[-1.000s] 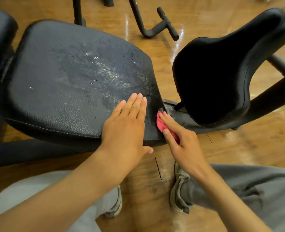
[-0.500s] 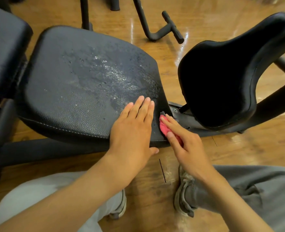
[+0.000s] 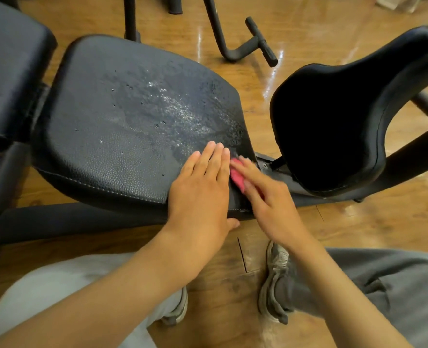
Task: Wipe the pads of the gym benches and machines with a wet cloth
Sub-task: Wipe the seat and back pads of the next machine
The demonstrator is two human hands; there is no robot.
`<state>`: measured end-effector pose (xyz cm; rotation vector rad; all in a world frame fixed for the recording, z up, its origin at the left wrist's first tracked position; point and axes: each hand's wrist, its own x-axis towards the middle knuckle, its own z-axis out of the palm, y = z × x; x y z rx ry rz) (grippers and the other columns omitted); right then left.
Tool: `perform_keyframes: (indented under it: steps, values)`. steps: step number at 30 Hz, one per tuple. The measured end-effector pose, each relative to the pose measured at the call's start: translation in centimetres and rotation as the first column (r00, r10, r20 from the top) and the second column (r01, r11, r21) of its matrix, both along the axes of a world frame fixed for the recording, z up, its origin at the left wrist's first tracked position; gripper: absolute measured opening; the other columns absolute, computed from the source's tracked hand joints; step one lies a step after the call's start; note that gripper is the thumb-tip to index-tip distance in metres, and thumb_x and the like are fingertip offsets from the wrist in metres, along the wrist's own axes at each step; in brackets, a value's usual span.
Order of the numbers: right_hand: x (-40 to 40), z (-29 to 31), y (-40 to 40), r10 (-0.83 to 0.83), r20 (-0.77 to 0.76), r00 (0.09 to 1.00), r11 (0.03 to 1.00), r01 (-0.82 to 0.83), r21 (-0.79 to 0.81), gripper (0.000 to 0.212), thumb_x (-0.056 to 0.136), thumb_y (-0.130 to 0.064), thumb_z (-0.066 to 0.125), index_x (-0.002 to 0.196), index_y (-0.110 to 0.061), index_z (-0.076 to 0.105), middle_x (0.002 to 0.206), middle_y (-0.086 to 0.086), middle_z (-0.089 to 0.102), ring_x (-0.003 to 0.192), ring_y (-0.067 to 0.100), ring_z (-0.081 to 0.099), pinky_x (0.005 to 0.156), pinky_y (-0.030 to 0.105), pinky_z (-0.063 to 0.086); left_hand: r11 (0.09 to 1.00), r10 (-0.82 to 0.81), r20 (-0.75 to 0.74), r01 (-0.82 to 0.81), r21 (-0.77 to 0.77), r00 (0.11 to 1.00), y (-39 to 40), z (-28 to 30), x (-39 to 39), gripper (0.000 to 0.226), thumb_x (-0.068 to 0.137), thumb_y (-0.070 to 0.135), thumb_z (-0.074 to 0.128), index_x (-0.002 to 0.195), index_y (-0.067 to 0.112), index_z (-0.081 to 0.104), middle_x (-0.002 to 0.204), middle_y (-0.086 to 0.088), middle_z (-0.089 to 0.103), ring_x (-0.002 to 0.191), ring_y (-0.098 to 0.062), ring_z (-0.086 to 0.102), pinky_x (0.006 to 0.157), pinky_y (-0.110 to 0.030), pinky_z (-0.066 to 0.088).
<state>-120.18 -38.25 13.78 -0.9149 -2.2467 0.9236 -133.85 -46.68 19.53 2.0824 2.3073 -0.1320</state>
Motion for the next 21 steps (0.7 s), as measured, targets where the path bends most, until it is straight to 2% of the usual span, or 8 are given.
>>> perform_keyframes:
  steps: [3,6,8,10,12,15,17,21]
  values:
    - [-2.5,-0.1,4.4,-0.090,0.047,0.995,0.995,0.092,-0.043,0.041,0.108,-0.016,0.048,0.149,-0.022,0.050,0.157,-0.006,0.044,0.150,0.004,0.028,0.124,0.037,0.026,1.000,0.010,0.008,-0.009,-0.007,1.000,0.0,0.0,0.2,0.126,0.091,0.074,0.052,0.155,0.001,-0.027,0.166,-0.014,-0.029,0.154,-0.025,-0.026,0.124,-0.040,-0.015]
    - [-0.7,0.4,0.5,-0.068,0.057,0.996,0.997,0.069,-0.017,0.043,0.107,-0.020,0.051,0.150,-0.022,0.048,0.158,-0.007,0.042,0.151,0.002,0.025,0.125,0.030,0.025,1.000,0.012,0.038,-0.012,-0.015,0.999,0.1,0.2,0.2,0.125,0.091,0.072,0.054,0.155,0.003,-0.029,0.166,-0.012,-0.031,0.154,-0.024,-0.028,0.124,-0.039,-0.016]
    - [1.6,0.8,-3.8,-0.002,-0.009,1.000,1.000,0.002,0.003,0.046,0.105,-0.016,0.055,0.150,-0.022,0.049,0.158,-0.009,0.042,0.150,0.002,0.027,0.123,0.023,0.024,1.000,0.015,0.068,-0.013,-0.018,0.998,0.1,0.3,0.1,0.123,0.092,0.068,0.056,0.155,0.006,-0.029,0.166,-0.009,-0.032,0.153,-0.023,-0.029,0.126,-0.039,-0.015]
    - [2.1,0.7,-3.5,0.033,-0.042,0.999,0.999,-0.033,0.003,0.046,0.104,-0.013,0.056,0.149,-0.024,0.050,0.156,-0.011,0.043,0.149,0.001,0.029,0.122,0.022,0.024,1.000,0.021,0.077,-0.019,-0.021,0.997,0.2,0.3,-0.1,0.123,0.092,0.067,0.057,0.155,0.006,-0.029,0.166,-0.009,-0.032,0.153,-0.022,-0.029,0.126,-0.039,-0.015]
    - [-0.4,0.6,1.1,-0.009,-0.004,1.000,1.000,0.009,-0.018,0.044,0.105,-0.015,0.054,0.148,-0.024,0.048,0.155,-0.011,0.043,0.149,0.000,0.028,0.124,0.026,0.025,1.000,0.018,0.070,-0.016,-0.021,0.997,0.1,0.3,-0.1,0.123,0.092,0.069,0.055,0.156,0.006,-0.029,0.166,-0.009,-0.031,0.154,-0.022,-0.028,0.125,-0.039,-0.017]
    - [-4.5,-0.7,8.7,-0.098,0.059,0.993,0.985,0.106,-0.139,0.043,0.108,-0.018,0.048,0.151,-0.013,0.045,0.159,0.004,0.040,0.153,0.014,0.024,0.126,0.041,0.022,1.000,0.011,0.054,-0.011,-0.008,0.998,-0.1,0.2,0.0,0.122,0.092,0.070,0.053,0.156,0.004,-0.027,0.167,-0.011,-0.029,0.154,-0.023,-0.028,0.124,-0.040,-0.017]
    - [-5.0,-0.8,9.1,-0.119,0.063,0.991,0.977,0.128,-0.170,0.043,0.109,-0.018,0.047,0.152,-0.012,0.045,0.160,0.005,0.039,0.154,0.017,0.023,0.127,0.042,0.020,1.000,0.016,0.057,-0.015,-0.015,0.998,-0.1,0.2,0.0,0.121,0.093,0.070,0.053,0.156,0.005,-0.028,0.167,-0.010,-0.030,0.154,-0.023,-0.028,0.125,-0.041,-0.017]
    - [-0.5,-0.5,1.7,-0.133,0.021,0.991,0.987,0.134,-0.085,0.041,0.107,-0.018,0.051,0.148,-0.026,0.052,0.154,-0.016,0.044,0.147,-0.006,0.027,0.120,0.015,0.021,0.999,0.030,0.091,-0.026,-0.047,0.995,0.5,0.3,0.1,0.124,0.092,0.066,0.058,0.155,0.006,-0.031,0.165,-0.008,-0.034,0.152,-0.021,-0.032,0.123,-0.040,-0.018]
